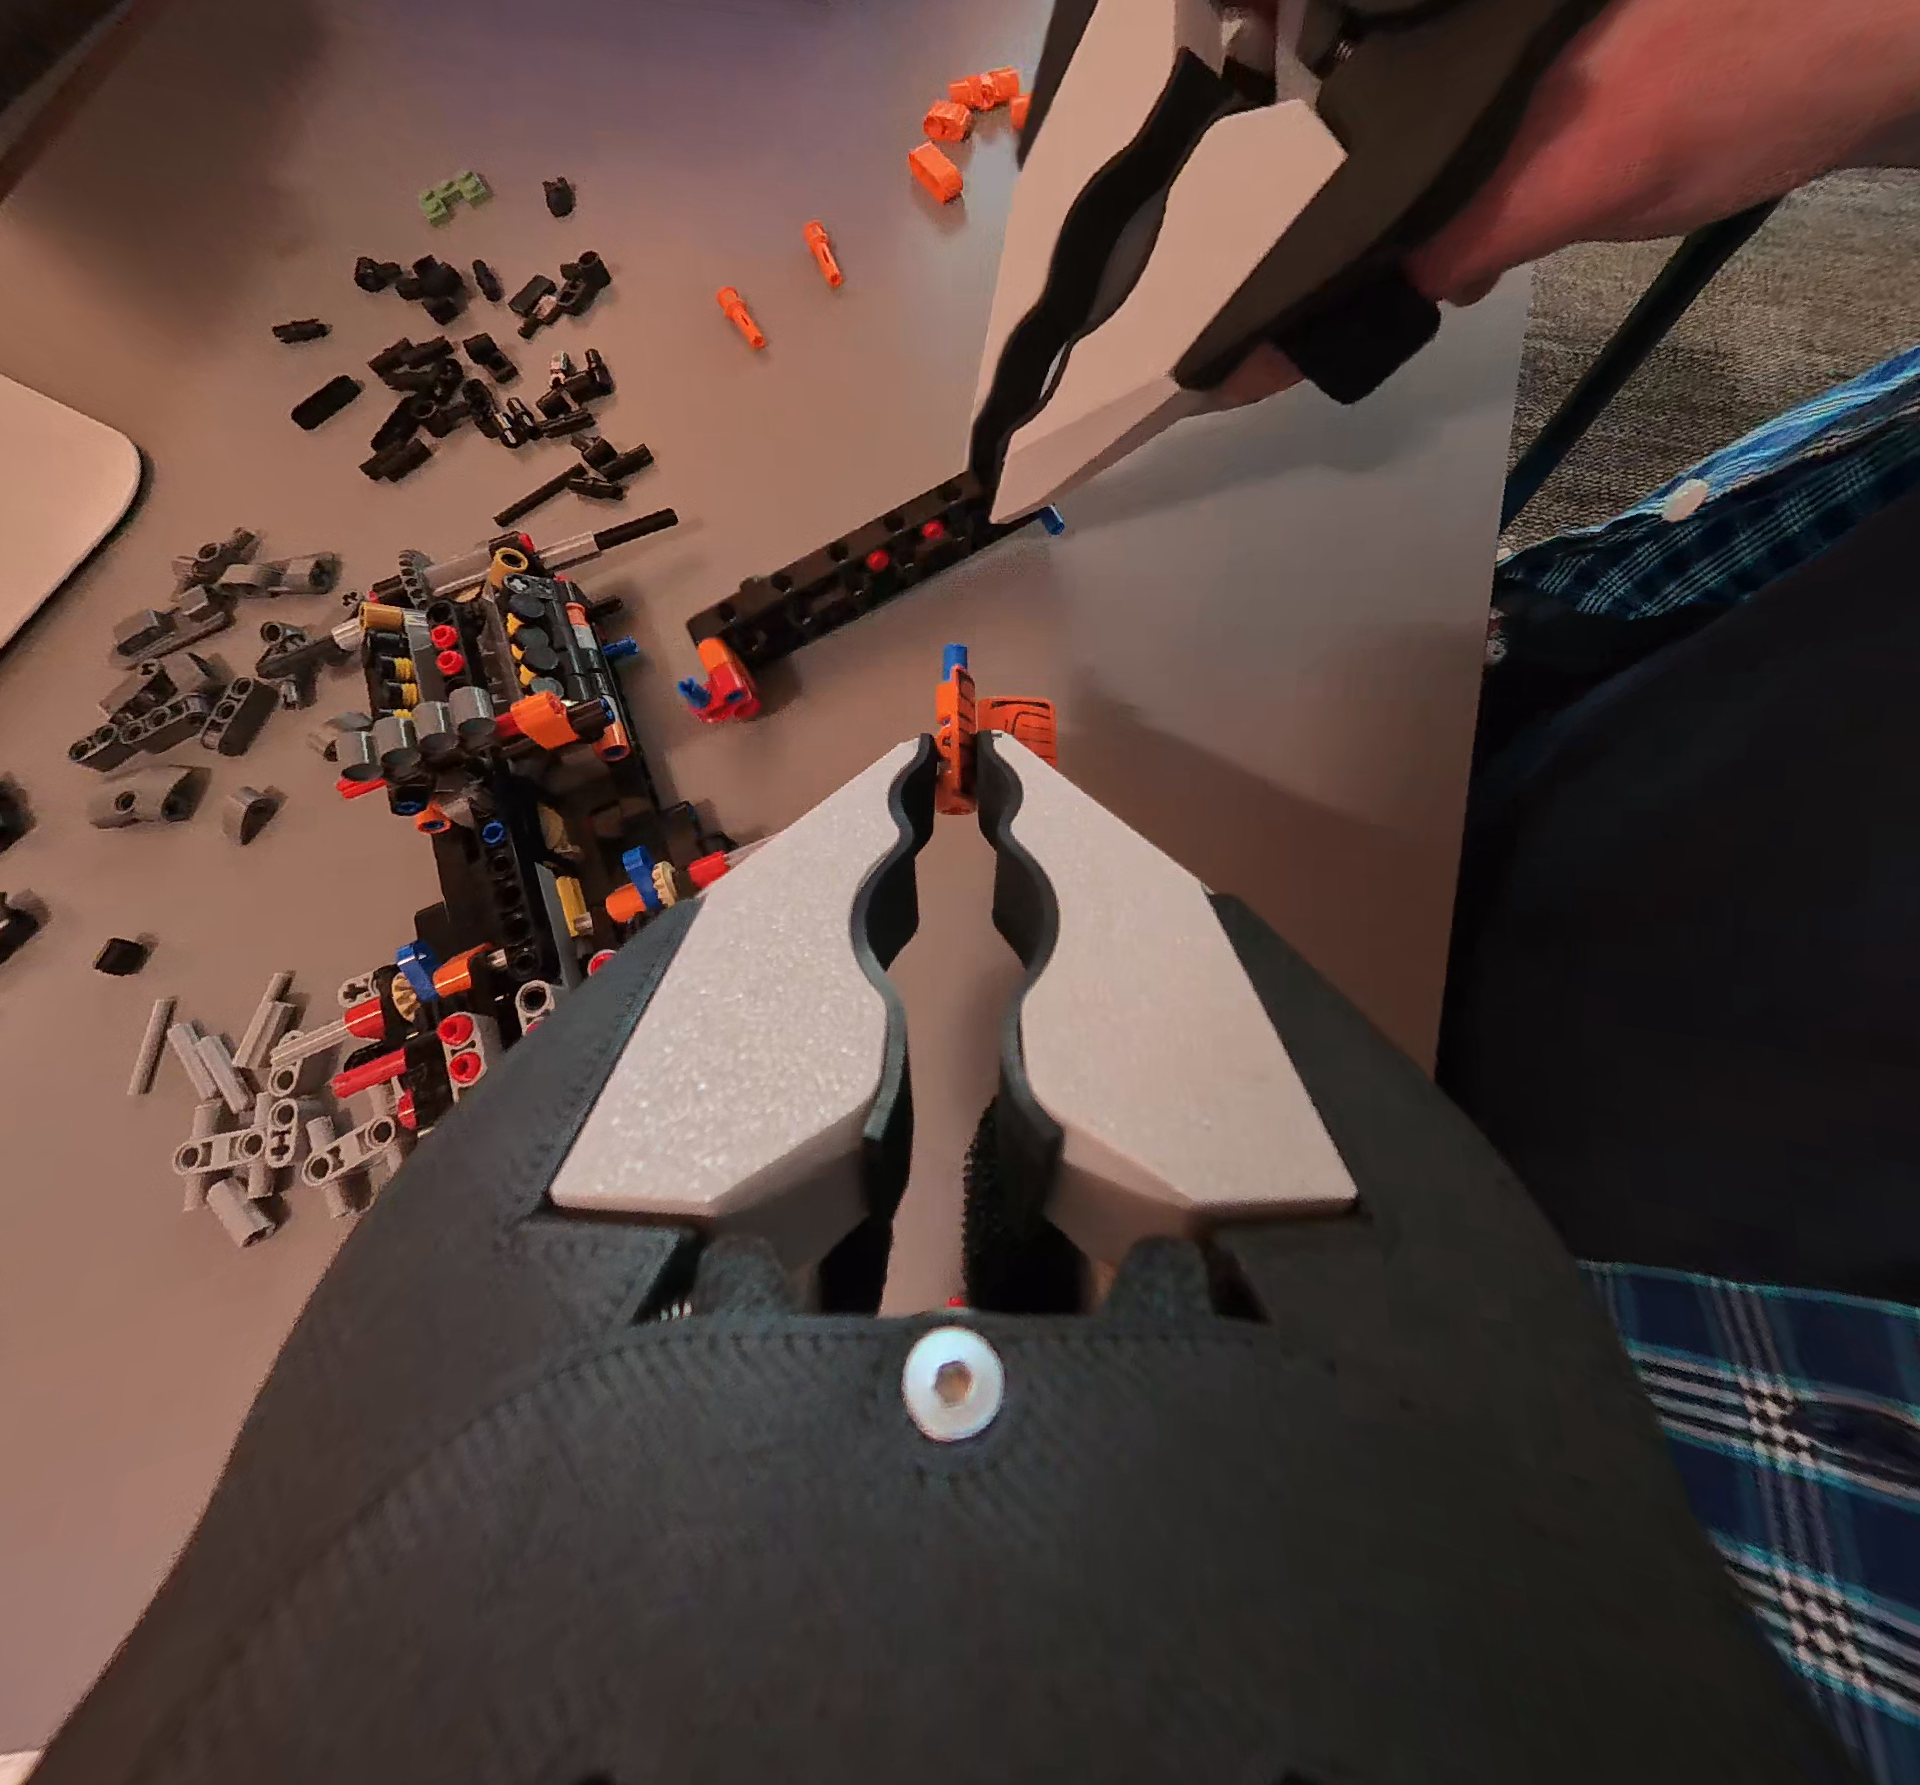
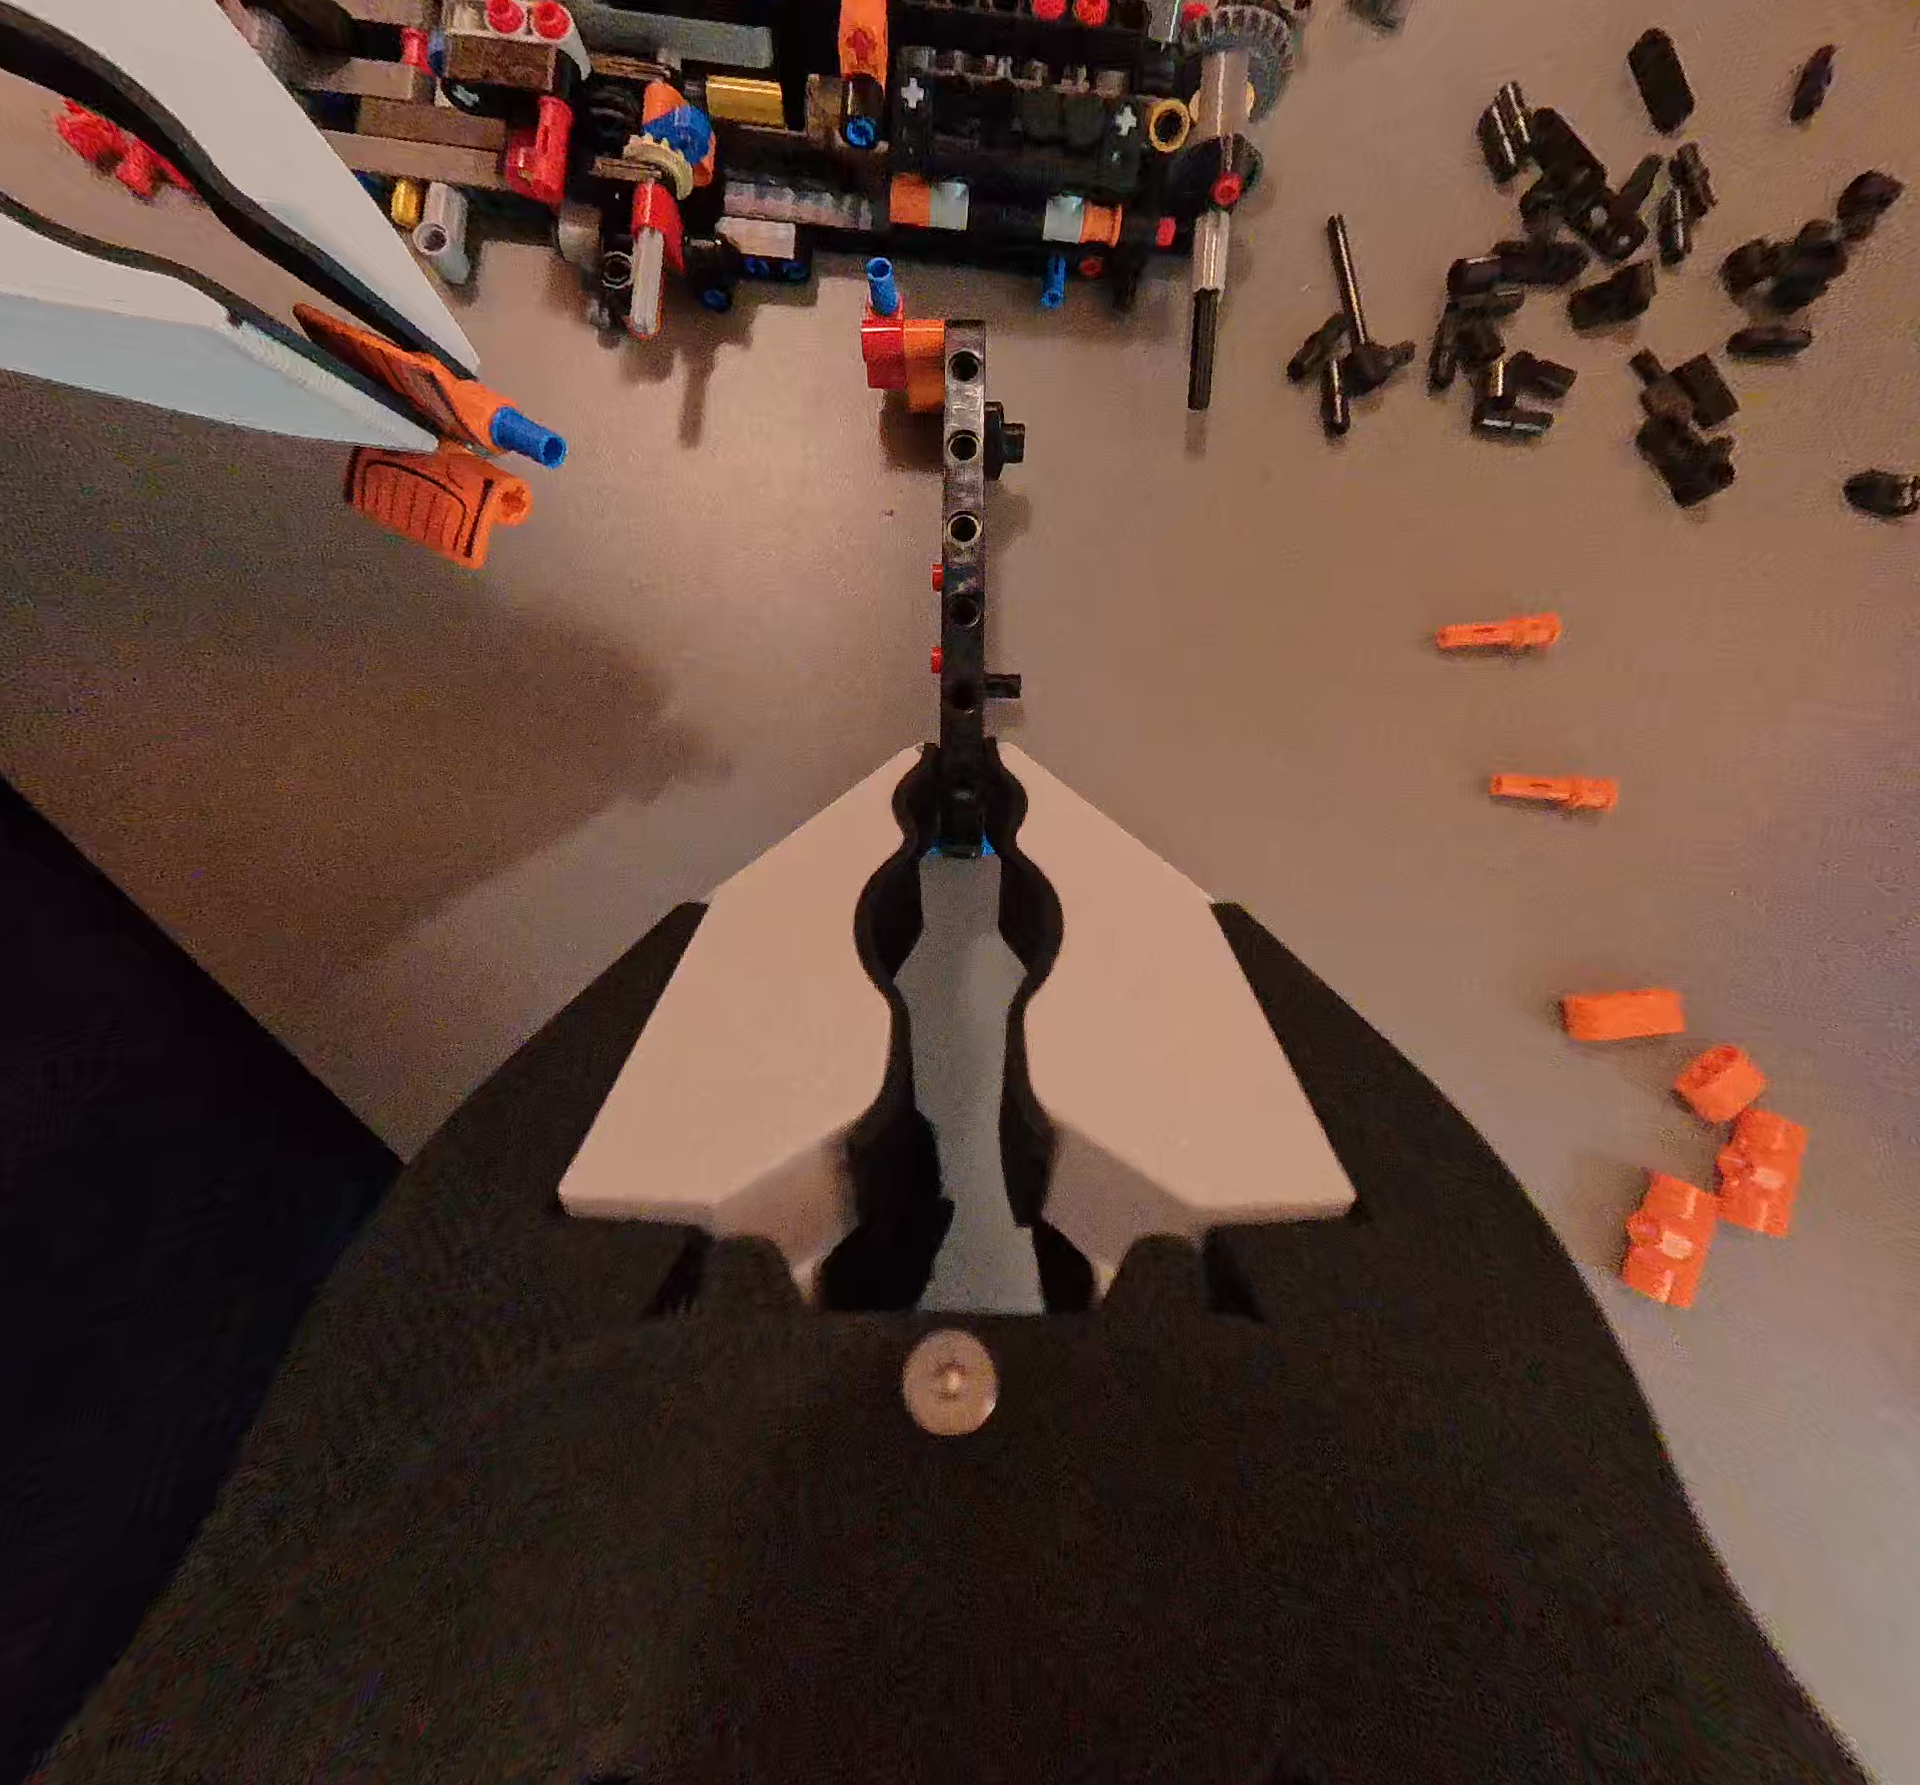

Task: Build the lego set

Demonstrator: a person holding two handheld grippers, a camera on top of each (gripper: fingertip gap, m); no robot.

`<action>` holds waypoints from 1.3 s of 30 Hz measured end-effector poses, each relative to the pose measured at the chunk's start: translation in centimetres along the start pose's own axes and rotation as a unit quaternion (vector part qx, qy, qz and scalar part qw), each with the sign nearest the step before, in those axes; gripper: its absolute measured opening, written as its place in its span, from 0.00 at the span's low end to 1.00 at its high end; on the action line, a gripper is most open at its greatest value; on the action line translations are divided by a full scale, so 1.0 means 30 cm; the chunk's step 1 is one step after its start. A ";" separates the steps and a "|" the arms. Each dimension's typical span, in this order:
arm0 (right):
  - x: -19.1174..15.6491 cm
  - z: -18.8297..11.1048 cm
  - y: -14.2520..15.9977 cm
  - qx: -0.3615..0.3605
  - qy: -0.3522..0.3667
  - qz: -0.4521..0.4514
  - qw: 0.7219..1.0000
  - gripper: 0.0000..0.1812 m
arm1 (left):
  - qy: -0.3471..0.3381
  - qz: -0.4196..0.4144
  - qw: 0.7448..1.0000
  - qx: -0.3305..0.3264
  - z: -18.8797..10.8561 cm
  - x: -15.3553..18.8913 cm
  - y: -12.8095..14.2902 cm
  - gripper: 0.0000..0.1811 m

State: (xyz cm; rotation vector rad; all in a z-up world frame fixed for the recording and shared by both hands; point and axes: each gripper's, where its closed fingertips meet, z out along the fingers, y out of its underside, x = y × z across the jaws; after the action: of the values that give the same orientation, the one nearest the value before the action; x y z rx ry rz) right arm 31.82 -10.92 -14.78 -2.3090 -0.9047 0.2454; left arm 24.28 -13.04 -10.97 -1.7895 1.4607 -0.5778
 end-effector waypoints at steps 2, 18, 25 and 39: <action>-0.005 -0.002 0.009 -0.001 0.006 0.017 1.000 0.03 | 0.002 -0.001 1.000 0.001 0.000 0.004 0.000 0.04; -0.136 -0.049 0.006 0.042 -0.099 0.061 0.992 0.19 | 0.003 -0.002 1.000 -0.006 0.002 0.015 0.010 0.04; -0.189 -0.073 0.005 0.060 -0.148 0.042 0.986 0.21 | 0.008 -0.011 1.000 -0.010 0.001 0.033 0.022 0.04; -0.142 -0.112 0.004 0.102 -0.138 0.006 0.985 0.21 | 0.011 -0.026 0.999 -0.015 -0.007 0.048 0.048 0.04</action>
State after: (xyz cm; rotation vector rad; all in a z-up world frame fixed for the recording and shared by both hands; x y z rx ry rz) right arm 30.00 -15.50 -12.47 -2.1230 -0.9511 0.6472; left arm 23.59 -14.60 -12.09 -1.8548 1.4474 -0.6060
